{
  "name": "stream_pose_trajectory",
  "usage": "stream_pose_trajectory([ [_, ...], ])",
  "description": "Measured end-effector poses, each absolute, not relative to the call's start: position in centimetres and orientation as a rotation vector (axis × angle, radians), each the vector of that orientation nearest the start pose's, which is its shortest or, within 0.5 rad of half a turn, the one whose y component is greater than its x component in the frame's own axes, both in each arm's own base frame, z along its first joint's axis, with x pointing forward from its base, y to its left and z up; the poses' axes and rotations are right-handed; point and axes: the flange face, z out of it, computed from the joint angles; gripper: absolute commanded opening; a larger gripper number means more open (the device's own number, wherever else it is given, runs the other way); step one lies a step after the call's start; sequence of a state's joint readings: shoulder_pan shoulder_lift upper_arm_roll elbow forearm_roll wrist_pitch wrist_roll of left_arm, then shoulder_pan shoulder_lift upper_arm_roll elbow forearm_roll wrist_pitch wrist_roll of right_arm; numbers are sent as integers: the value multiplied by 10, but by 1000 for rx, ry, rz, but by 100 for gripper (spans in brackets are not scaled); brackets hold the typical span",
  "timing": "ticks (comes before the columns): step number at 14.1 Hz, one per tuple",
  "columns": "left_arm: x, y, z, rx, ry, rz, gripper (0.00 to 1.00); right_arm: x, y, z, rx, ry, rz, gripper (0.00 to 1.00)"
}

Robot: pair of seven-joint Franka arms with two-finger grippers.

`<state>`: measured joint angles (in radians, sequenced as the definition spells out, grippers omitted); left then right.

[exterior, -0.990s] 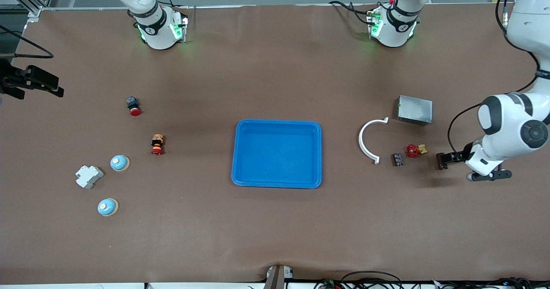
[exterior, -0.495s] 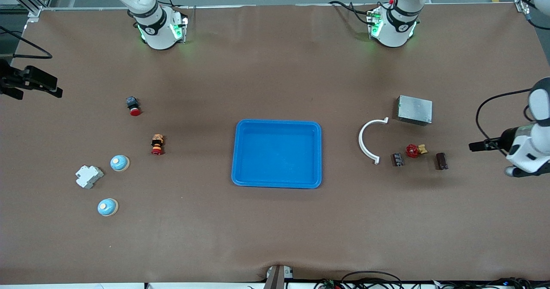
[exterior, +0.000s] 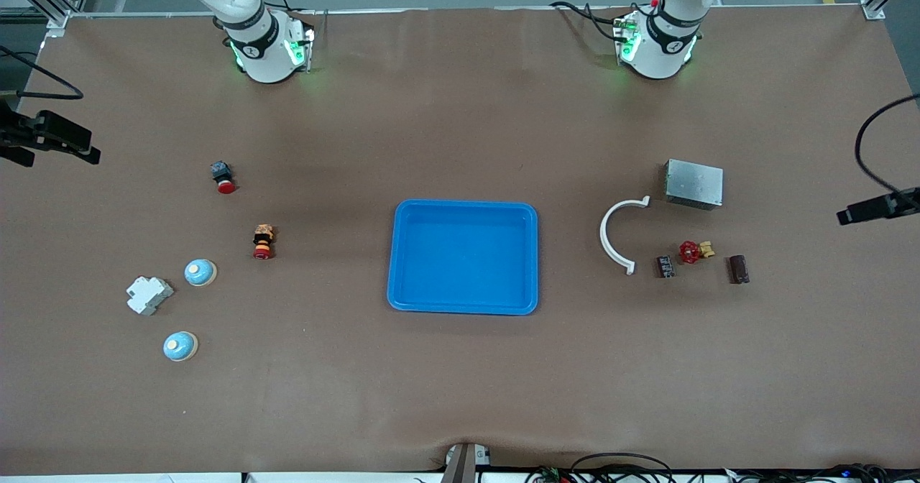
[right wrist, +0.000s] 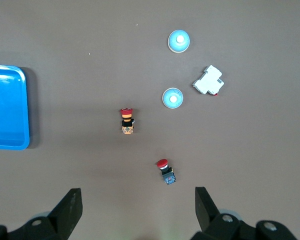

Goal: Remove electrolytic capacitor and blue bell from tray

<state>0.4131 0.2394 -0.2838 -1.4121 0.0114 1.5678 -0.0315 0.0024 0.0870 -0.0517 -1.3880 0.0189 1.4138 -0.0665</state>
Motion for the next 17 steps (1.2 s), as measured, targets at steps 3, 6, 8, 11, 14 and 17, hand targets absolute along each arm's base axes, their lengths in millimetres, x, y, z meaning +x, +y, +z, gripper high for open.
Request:
stream_pose_trajectory([
  [3,598,53,607,-3185,-160,22,100,565,-25,648,-3123,-32,92,100],
  [6,597,41,609,-3186,-129,21,100,565,-25,656,-3125,-37,59,100],
  [8,598,41,606,-3187,-127,30,100,564,-26,663,-3127,-36,37,100],
  [11,599,37,605,-3189,-110,33,100,564,-29,666,-3128,-29,33,100],
  [14,601,17,601,-3182,-63,45,100,559,-31,674,-3127,-25,45,100],
  [17,603,-10,598,-3159,-15,52,100,558,-31,676,-3127,-25,48,100],
])
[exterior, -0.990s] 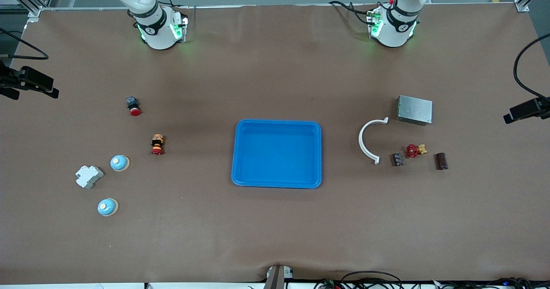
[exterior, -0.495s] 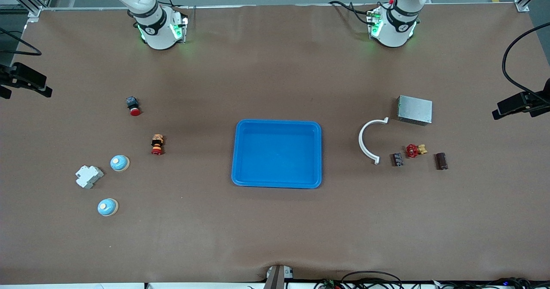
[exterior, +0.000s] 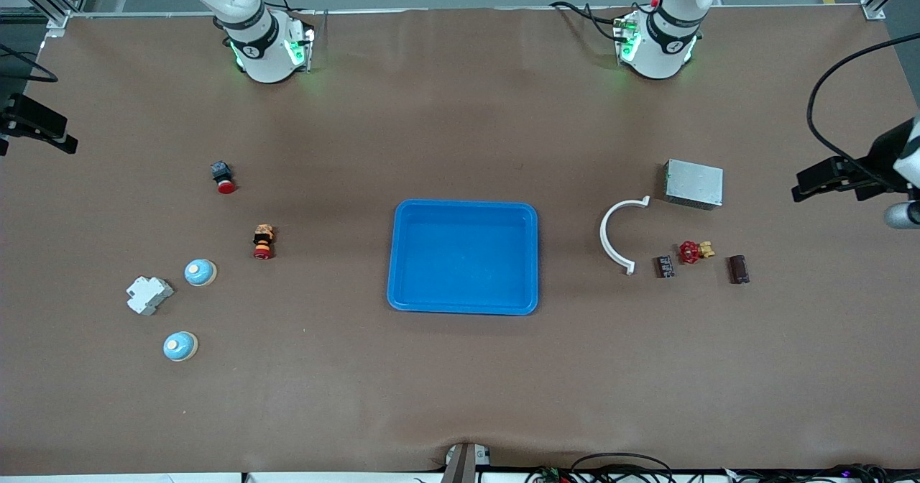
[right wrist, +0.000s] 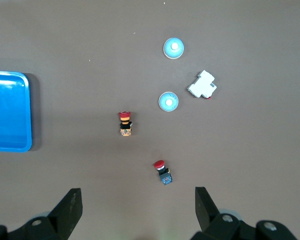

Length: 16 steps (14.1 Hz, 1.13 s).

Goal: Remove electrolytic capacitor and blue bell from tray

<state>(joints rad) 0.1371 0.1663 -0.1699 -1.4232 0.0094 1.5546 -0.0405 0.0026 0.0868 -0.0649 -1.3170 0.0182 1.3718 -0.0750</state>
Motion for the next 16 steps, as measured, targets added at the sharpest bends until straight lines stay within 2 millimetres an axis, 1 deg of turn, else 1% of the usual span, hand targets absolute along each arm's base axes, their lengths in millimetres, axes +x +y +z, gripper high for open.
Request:
stream_pose_trajectory([
  [3,603,-2,597,-3148,-40,54,100,557,-30,675,-3126,-26,62,100],
  [5,603,-2,597,-3145,-43,54,100,557,-31,675,-3125,-25,69,100],
  [10,603,-9,597,-3141,-44,54,100,555,-35,674,-3123,-11,87,100],
  [14,603,-4,597,-3184,-75,56,100,552,-34,672,-3114,-7,124,100],
  [16,603,-11,597,-3185,-89,57,100,552,-34,672,-3113,-7,125,100],
])
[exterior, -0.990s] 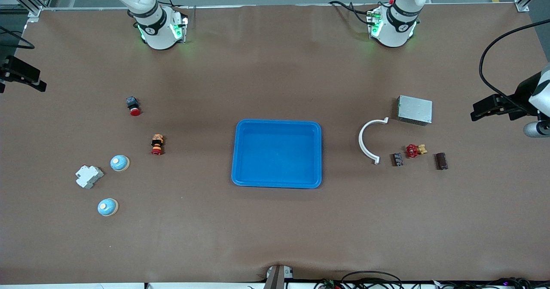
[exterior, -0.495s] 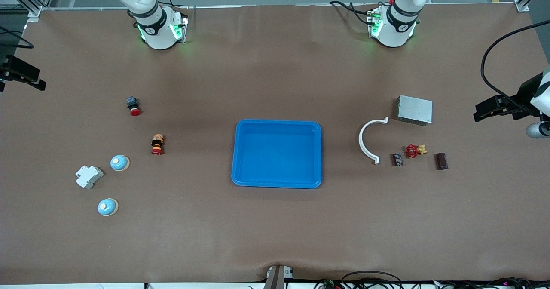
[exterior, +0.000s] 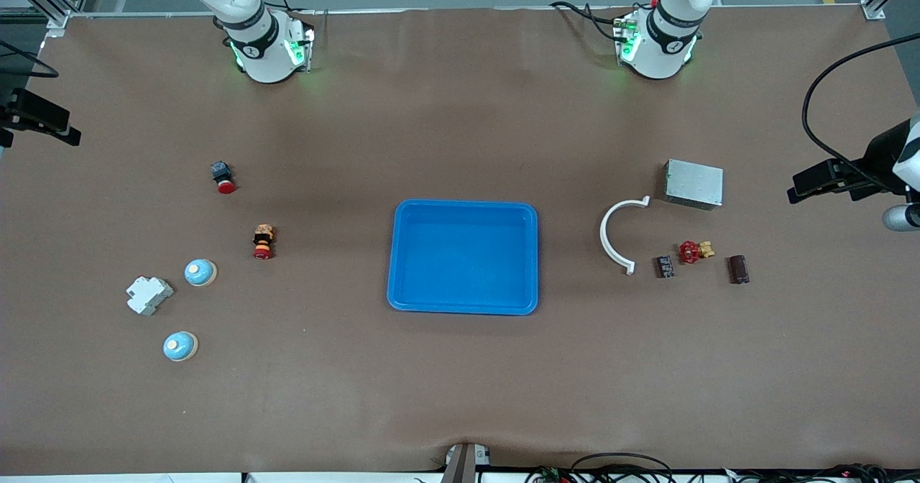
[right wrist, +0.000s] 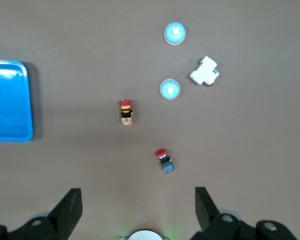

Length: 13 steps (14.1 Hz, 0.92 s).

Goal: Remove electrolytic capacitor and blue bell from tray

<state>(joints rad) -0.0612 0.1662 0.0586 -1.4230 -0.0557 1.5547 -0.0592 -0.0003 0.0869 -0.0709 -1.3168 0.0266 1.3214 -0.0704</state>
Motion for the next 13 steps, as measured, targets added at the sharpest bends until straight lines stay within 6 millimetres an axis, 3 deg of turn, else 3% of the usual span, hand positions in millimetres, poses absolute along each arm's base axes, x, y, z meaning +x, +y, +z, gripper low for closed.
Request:
stream_pose_trajectory([
  [3,603,-31,597,-3177,-95,59,100,552,-34,672,-3112,-8,125,100],
  [7,600,-22,606,-3179,-113,31,100,552,-33,672,-3112,-7,126,100],
  [10,591,-36,625,-3186,-74,-18,100,552,-33,672,-3111,-6,126,100],
  [13,587,-35,632,-3187,-75,-38,100,552,-33,672,-3111,-6,125,100],
])
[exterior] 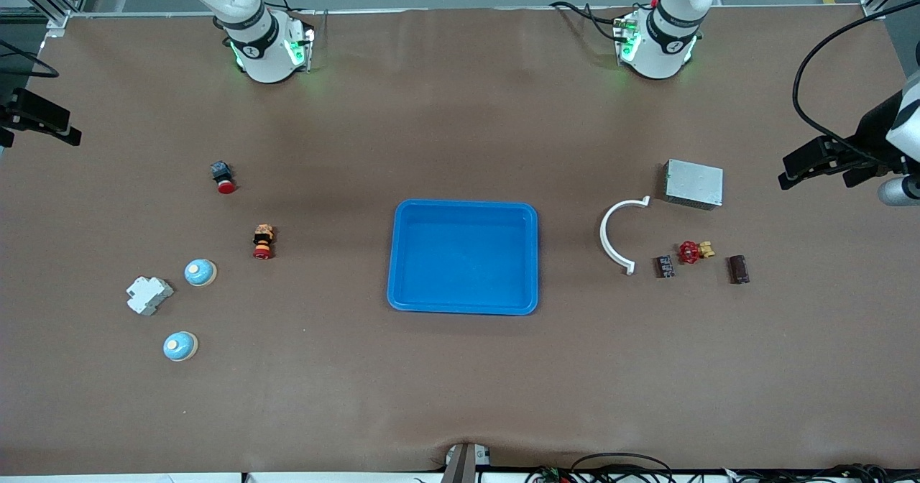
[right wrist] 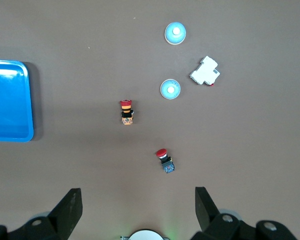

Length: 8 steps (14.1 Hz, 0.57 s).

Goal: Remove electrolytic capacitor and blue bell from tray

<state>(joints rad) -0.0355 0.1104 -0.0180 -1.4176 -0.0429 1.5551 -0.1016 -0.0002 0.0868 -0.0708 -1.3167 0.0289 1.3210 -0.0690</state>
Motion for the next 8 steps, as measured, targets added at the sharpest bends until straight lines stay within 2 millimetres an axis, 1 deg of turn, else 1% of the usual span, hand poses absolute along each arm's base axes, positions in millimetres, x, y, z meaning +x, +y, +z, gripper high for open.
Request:
stream_pose_trajectory([
  [8,587,-25,631,-3185,-87,-36,100,553,-34,673,-3112,-6,119,100],
])
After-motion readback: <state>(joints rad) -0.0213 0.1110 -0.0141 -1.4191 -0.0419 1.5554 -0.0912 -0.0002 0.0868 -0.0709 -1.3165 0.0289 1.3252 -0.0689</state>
